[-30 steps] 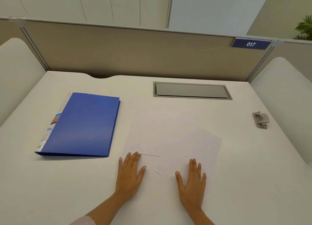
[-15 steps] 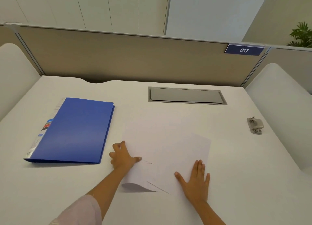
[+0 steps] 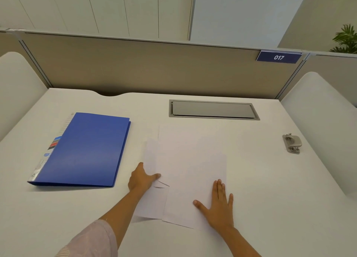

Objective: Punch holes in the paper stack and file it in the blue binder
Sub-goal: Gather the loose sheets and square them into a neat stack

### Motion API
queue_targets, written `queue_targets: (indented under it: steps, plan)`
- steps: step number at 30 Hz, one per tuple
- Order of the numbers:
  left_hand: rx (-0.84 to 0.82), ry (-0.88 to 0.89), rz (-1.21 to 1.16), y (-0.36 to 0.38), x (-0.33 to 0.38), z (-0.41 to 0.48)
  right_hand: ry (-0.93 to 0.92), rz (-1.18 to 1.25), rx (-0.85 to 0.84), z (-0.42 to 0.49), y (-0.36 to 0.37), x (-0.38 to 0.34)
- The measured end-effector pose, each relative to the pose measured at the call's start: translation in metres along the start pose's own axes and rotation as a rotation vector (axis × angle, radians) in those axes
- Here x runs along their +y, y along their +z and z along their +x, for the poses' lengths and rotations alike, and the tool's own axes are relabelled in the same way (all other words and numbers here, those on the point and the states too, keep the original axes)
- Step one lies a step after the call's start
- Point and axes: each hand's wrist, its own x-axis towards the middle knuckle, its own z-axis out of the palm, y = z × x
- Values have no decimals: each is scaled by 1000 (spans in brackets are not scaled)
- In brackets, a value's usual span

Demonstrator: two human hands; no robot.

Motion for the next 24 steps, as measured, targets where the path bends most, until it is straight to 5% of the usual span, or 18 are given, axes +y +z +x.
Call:
queue_targets:
  steps: [8, 18, 24]
  plan:
    - [91, 105, -172, -12, -2, 0, -18, -14, 4, 0, 0, 4]
    - [547, 402, -480, -83, 30, -8, -31, -19, -17, 1, 1, -1]
    - [775, 429, -628, -122, 55, -10, -47, -35, -36, 2, -1, -5]
